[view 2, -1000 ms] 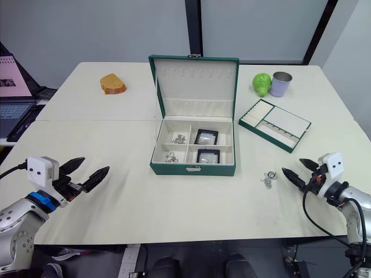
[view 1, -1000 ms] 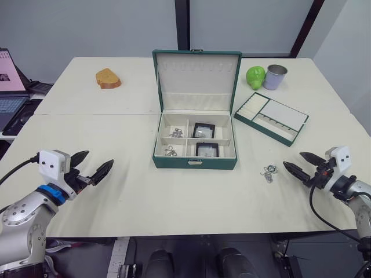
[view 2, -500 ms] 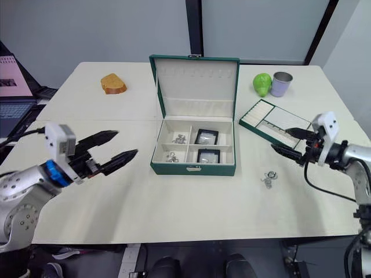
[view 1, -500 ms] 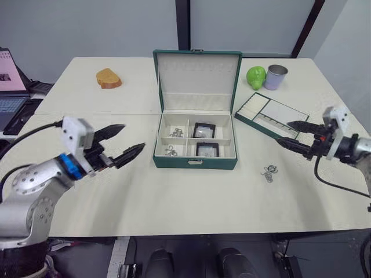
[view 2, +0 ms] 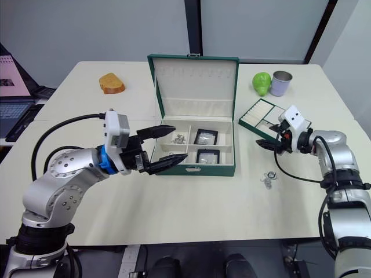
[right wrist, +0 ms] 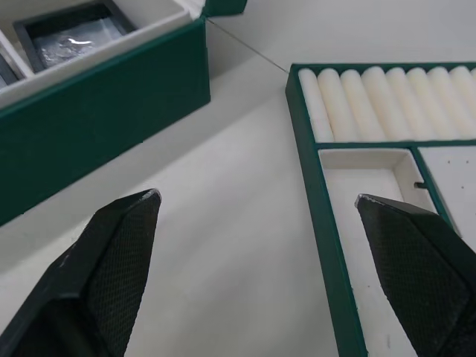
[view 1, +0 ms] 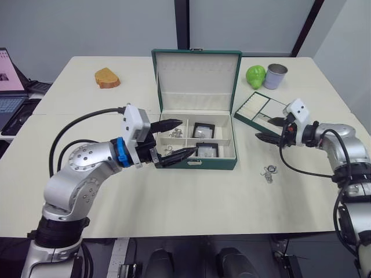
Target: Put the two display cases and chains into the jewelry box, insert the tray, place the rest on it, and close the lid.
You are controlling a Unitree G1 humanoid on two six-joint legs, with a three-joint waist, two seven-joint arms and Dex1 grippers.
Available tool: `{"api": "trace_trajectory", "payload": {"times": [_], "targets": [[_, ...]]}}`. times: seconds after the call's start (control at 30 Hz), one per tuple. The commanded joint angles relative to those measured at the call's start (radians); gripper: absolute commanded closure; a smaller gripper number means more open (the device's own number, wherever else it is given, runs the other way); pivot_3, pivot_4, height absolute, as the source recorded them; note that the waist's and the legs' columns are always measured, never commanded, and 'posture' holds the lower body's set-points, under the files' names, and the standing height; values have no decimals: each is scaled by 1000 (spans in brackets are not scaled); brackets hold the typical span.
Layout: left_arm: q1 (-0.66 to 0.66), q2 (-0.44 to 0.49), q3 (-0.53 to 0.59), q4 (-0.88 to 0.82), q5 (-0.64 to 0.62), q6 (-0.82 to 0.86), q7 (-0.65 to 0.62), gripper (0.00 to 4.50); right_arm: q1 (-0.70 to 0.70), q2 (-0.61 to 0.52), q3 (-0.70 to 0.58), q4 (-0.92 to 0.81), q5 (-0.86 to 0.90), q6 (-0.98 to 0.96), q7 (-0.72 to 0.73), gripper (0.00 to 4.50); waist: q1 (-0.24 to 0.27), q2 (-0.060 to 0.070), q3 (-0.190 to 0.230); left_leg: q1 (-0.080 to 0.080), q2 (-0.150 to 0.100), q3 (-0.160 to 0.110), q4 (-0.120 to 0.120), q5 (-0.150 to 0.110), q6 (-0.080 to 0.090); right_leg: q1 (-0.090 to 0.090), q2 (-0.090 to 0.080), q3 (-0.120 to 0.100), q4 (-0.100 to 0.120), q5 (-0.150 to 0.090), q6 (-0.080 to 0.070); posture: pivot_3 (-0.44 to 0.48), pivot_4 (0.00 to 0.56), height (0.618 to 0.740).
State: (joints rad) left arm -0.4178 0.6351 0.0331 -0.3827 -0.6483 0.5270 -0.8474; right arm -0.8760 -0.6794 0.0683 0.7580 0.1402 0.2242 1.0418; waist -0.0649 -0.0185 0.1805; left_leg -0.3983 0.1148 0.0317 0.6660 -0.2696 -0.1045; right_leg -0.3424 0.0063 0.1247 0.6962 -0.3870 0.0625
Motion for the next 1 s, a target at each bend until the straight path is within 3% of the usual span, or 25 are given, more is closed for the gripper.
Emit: {"api": "trace_trajectory", "payload": {"times": [0.03, 0.33, 0.57, 0.67, 0.8, 1.0], "targets": [[-27, -25, -29, 2, 33, -49, -14, 0, -70, 16, 7, 124, -51, -85, -22, 37, -2, 0, 0, 0, 0, 0, 0, 0, 0, 0, 0, 0, 0, 0, 0, 0, 150, 740], [-80, -120, -65, 58, 107, -114, 17, 0, -158, 72, -3, 357, -128, -204, -84, 37, -10, 0, 0, 0, 0, 0, 0, 0, 0, 1, 0, -1, 0, 0, 0, 0, 150, 740], [-75, -156, -86, 57, 137, -125, 22, 0, -182, 88, -7, 433, -157, -241, -104, 37, -21, 0, 0, 0, 0, 0, -1, 0, 0, 1, 0, -1, 0, 0, 0, 0, 150, 740], [-73, -162, -89, 50, 139, -122, 25, 0, -188, 92, -9, 450, -167, -248, -108, 648, -21, 0, 0, 0, 0, 0, -1, 0, 0, 2, 0, -1, 1, 0, 0, 0, 150, 740], [-71, -166, -86, 44, 140, -119, 29, 0, -195, 96, -10, 461, -175, -254, -111, 1990, -21, 0, 0, 0, 0, -1, -1, 0, 0, 2, 0, -1, 1, 0, 0, 0, 150, 740], [-74, -175, -91, 41, 143, -117, 35, 0, -198, 101, -15, 472, -186, -262, -126, 3388, -21, 0, 0, 0, 0, -1, -1, 0, 0, 3, 0, -2, 1, 0, 0, 0, 150, 740]]}}
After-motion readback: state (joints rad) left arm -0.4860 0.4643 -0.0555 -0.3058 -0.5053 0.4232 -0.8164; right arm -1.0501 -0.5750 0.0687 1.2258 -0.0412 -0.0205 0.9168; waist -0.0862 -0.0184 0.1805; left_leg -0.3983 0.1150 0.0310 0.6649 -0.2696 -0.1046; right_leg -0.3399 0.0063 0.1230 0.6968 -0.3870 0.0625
